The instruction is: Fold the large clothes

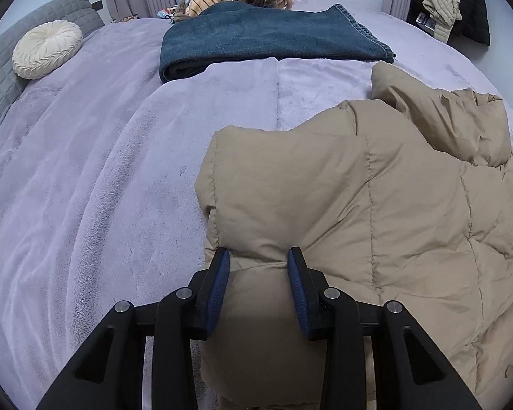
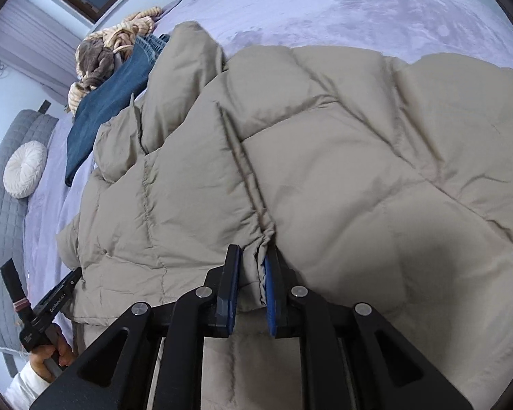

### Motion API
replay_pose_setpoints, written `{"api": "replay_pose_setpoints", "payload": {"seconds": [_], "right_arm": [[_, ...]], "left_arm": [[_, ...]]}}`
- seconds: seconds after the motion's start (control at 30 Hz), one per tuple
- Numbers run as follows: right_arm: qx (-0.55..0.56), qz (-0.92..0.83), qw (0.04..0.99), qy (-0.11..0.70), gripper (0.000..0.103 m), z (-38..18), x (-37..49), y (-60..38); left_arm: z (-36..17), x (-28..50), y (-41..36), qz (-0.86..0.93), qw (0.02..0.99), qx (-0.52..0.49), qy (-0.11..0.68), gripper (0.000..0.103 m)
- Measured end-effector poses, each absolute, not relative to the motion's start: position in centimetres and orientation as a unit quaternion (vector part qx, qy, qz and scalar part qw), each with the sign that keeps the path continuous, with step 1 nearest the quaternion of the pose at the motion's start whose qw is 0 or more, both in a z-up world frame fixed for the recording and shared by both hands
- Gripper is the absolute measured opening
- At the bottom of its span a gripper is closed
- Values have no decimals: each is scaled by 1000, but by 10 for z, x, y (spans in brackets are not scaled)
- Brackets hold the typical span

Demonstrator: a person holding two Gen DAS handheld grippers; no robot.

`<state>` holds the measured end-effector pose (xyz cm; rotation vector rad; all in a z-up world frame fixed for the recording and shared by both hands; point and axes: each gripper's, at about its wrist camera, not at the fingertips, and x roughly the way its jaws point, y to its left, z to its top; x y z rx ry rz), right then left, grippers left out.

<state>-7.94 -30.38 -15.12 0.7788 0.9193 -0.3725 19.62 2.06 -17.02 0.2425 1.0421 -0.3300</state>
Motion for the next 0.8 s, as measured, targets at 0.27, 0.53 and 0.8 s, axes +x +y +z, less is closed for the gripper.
{"api": "replay_pose_setpoints", "payload": {"seconds": [0.27, 0.53, 0.8], "right_arm": [[398, -175, 795, 422, 34, -137, -132, -322], [444, -166, 781, 406, 51, -134, -175, -328], [464, -208, 773, 379, 75, -132, -232, -372]], "left_arm": [[-132, 161, 10, -177, 844, 115, 494, 43], [-109, 102, -53, -254, 822, 120, 495, 79], [-107, 55, -123, -301, 804, 126, 497, 103]]}}
